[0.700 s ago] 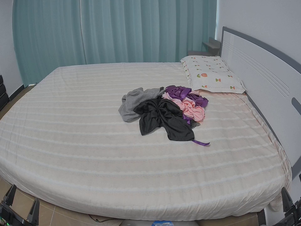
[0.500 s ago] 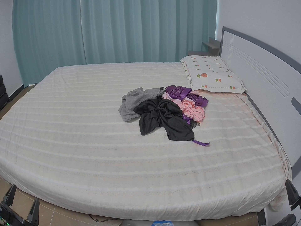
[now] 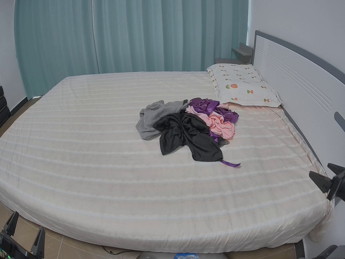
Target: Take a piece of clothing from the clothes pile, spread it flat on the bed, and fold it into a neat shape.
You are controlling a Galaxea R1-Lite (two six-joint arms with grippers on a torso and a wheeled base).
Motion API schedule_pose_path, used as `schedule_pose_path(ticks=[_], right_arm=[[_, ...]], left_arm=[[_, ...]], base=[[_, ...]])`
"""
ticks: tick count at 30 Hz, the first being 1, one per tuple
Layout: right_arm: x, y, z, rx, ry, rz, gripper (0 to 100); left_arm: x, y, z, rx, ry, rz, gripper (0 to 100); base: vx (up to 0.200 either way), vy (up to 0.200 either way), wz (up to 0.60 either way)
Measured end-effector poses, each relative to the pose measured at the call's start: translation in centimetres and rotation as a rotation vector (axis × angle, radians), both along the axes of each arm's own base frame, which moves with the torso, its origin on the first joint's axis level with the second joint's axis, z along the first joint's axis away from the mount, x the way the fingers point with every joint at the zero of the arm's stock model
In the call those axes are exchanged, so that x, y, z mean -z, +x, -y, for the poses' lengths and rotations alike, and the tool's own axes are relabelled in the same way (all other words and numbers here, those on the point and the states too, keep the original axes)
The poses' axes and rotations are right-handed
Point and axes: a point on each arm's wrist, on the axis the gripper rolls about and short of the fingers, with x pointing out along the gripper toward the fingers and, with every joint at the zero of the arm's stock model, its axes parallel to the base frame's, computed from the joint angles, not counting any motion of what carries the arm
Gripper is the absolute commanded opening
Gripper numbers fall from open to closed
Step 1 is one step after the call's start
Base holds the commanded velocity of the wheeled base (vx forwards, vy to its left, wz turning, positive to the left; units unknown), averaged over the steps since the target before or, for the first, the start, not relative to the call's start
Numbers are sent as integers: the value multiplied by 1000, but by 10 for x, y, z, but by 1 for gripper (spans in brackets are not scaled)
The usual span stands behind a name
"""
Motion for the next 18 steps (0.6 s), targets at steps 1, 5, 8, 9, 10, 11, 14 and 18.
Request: schedule_pose_path(ticks=[1,5,8,9,10,11,14,18], right_arm=[[-2,10,-1,0,12,-19,100],[-5,52,-6,11,65,-84,100],[-4,87,-12,21,105,-131,100],[-3,99,-14,25,118,-146,100],[-1,112,-16,29,132,-159,100],[1,125,-19,32,144,-174,100],[11,160,-28,40,172,-209,100],[33,209,-43,46,205,-256,100]], left_arm=[[0,0,0,0,0,0,100],[0,0,0,0,0,0,100],[0,0,0,0,0,0,100],[0,0,0,0,0,0,100],[0,0,0,0,0,0,100],[0,0,0,0,0,0,100],[0,0,0,0,0,0,100],[0,0,0,0,0,0,100]], base=[[0,0,0],[0,0,0],[0,0,0],[0,0,0],[0,0,0],[0,0,0],[0,0,0],[0,0,0]])
